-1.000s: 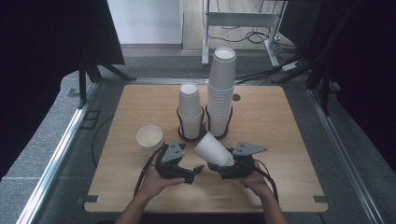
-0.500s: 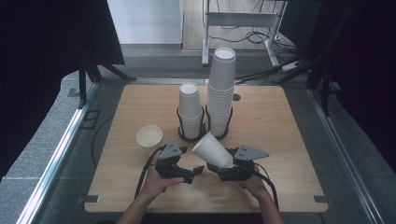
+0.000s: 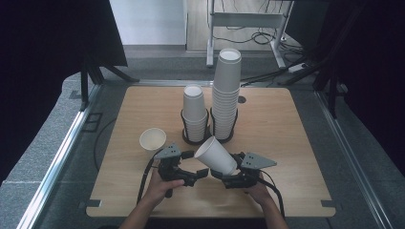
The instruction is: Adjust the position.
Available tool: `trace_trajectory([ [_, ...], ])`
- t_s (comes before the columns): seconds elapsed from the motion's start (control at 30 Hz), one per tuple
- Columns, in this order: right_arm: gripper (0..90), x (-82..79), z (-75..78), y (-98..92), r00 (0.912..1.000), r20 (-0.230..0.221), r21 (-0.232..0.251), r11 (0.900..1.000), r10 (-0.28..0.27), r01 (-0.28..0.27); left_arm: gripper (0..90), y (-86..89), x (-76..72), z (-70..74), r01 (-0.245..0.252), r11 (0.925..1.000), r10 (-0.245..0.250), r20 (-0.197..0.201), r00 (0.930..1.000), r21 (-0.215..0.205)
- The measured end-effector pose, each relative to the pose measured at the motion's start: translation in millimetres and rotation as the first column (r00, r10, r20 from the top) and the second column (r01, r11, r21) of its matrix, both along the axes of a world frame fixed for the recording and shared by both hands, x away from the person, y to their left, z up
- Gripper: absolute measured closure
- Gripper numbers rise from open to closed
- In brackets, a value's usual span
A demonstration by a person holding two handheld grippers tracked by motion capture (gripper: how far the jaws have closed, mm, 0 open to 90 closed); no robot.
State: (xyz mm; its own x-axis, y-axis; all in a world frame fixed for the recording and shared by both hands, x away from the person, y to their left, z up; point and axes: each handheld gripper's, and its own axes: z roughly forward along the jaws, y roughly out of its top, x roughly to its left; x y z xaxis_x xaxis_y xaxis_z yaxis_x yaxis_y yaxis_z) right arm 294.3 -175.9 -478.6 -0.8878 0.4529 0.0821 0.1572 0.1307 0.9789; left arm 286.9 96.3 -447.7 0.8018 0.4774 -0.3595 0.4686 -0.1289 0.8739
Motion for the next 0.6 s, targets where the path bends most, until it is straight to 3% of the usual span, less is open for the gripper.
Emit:
trace_trajectory([
  [0.13, 22.7, -2.9, 0.1, 1.3, 0.9997, 0.008, 0.035, 0.999, 0.022, -0.022, 3.0, -0.9, 0.6, 0.5, 0.015, 0.999, -0.016, -0.018, 0.9997, -0.043],
  [0.37, 22.8, -4.8, 0.3, 3.1, 0.9991, 0.014, 0.052, 0.998, 0.039, -0.04, 2.3, -2.4, 3.2, -0.2, 0.047, 0.9924, -0.052, -0.038, 0.9979, -0.114],
  [0.6, 22.8, -6.5, 1.0, 6.2, 0.9987, 0.025, 0.063, 0.997, 0.045, -0.046, 1.5, -9.6, 6.4, -3.0, 0.051, 0.9894, -0.059, -0.06, 0.9964, -0.136],
])
